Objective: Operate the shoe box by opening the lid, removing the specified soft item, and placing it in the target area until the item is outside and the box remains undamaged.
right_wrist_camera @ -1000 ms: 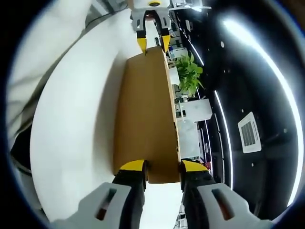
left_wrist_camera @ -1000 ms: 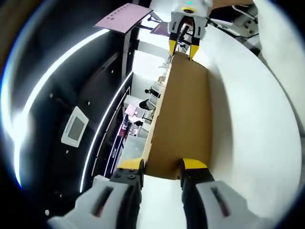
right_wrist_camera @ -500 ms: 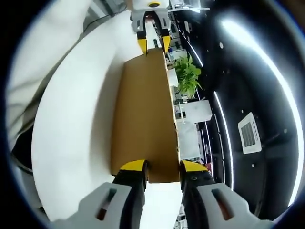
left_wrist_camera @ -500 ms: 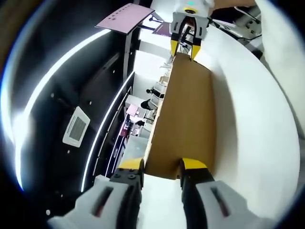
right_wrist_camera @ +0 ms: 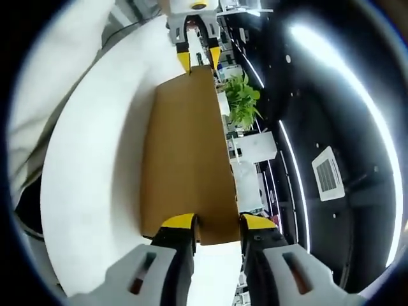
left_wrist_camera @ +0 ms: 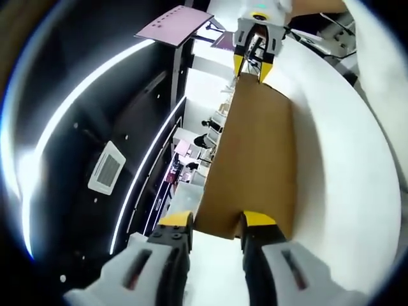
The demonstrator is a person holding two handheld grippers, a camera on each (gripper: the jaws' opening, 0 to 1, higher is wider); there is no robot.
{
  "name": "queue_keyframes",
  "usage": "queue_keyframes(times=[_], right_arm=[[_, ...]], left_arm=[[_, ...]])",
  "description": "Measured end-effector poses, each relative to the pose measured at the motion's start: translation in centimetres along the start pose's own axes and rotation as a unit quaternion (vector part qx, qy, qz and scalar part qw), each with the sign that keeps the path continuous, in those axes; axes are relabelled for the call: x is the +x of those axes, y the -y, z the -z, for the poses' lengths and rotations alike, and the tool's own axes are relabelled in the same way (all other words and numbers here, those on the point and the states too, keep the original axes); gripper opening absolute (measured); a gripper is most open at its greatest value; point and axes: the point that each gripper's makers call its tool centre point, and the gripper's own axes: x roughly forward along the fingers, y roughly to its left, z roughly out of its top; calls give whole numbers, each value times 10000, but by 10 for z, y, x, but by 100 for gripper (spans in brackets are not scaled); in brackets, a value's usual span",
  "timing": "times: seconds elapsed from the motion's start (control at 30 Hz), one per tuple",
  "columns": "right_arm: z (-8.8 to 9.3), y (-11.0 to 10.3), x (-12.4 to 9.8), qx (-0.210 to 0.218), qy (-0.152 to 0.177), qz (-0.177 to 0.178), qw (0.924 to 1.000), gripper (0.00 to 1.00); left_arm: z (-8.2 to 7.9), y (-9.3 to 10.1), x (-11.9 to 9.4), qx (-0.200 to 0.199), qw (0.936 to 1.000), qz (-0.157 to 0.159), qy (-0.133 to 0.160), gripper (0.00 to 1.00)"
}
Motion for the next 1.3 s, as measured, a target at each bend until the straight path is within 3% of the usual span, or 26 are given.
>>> queue_keyframes(times=[0.33, 0.47, 0.63, 0.8, 1.0, 1.17, 1.3], right_arm=[[-2, 8, -3, 171, 32, 158, 9997, 25], [-3, 14, -4, 346, 114, 320, 9988, 18], [-3, 17, -3, 475, 156, 422, 9979, 18], [-4, 18, -3, 567, 164, 489, 9971, 19], [3, 24, -2, 555, 28, 758, 9956, 31], [9, 30, -3, 1156, 106, 929, 9889, 35], [14, 39, 1, 1457, 57, 1177, 9823, 40]], left_arm=[[-5, -8, -4, 25, 9998, -196, 74, 27], [-8, -13, -5, 31, 9996, -249, 107, 23], [-6, -15, -5, -40, 9996, -277, 89, 24], [-4, -20, -5, -131, 9991, -379, 98, 29], [-2, -23, -5, -203, 9985, -497, 50, 34], [0, -40, -9, -531, 9952, -819, 79, 48], [6, -45, -9, -933, 9916, -890, 43, 49]])
